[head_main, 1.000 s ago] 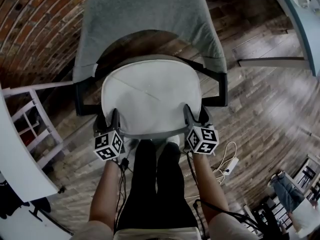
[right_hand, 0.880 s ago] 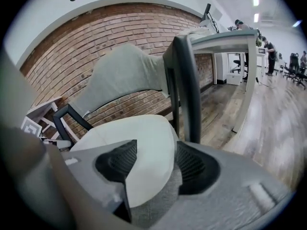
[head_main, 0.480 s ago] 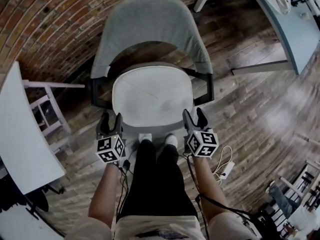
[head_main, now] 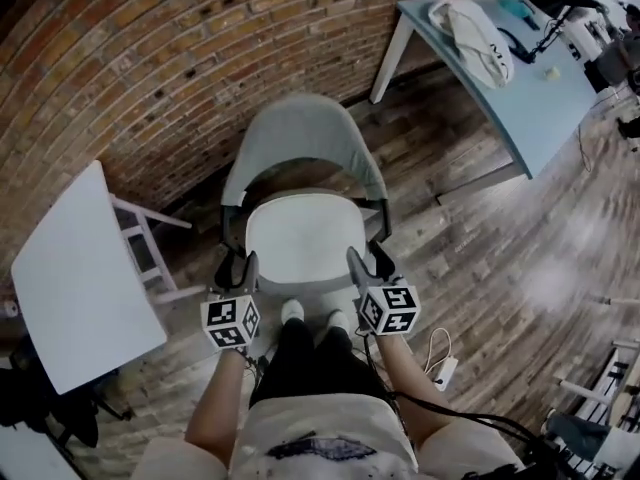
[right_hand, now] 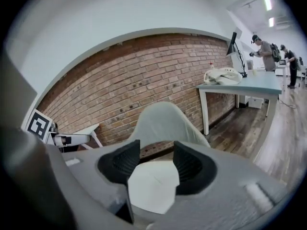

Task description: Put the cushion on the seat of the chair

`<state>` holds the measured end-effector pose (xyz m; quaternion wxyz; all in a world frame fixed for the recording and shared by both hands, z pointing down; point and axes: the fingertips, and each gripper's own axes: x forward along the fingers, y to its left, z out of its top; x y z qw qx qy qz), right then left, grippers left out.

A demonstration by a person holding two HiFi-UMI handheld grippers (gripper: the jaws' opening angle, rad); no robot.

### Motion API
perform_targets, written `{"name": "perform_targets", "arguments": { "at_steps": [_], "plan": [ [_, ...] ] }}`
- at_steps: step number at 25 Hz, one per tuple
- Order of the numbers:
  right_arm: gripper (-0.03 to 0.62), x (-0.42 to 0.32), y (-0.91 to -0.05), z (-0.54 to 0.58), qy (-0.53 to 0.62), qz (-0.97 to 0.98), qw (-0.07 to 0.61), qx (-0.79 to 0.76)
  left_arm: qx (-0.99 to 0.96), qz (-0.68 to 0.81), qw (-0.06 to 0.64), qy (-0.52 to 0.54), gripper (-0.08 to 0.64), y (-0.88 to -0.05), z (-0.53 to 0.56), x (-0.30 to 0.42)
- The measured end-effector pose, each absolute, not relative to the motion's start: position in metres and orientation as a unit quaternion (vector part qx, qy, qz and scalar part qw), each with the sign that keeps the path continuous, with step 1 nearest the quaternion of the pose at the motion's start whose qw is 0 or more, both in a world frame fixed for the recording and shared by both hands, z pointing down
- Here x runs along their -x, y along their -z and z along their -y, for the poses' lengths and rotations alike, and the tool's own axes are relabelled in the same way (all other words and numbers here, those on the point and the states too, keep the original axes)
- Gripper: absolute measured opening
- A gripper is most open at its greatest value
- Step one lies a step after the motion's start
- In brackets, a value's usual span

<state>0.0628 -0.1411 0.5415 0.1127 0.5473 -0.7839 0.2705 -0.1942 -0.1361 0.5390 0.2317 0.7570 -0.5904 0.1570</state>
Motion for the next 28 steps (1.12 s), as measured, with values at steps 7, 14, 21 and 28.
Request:
{"name": "perform_targets", "arguments": {
  "at_steps": [7,14,21,28],
  "plan": [
    [0.169,-0.053,-0.396,0.133,-0.218,0.810,0.061,-0.541,-0.805,0.552,0.189,-0.111,0.145,-0.396,0.126,0.157],
    [0.058,-0.042,-0.302,0.137,-0.163,0.830,0.035,-0.532,-0.822,0.549,0.128,-0.077,0.083,-0.308,0.127,0.139],
    [0.000,-0.040,-0.243,0.137,-0.113,0.836,0.021,-0.536,-0.834,0.542,0.089,-0.047,0.039,-0.255,0.142,0.128],
    [-0.002,-0.027,-0.214,0.146,-0.074,0.845,0.019,-0.530,-0.838,0.538,0.078,-0.048,-0.009,-0.237,0.151,0.117]
  ]
}}
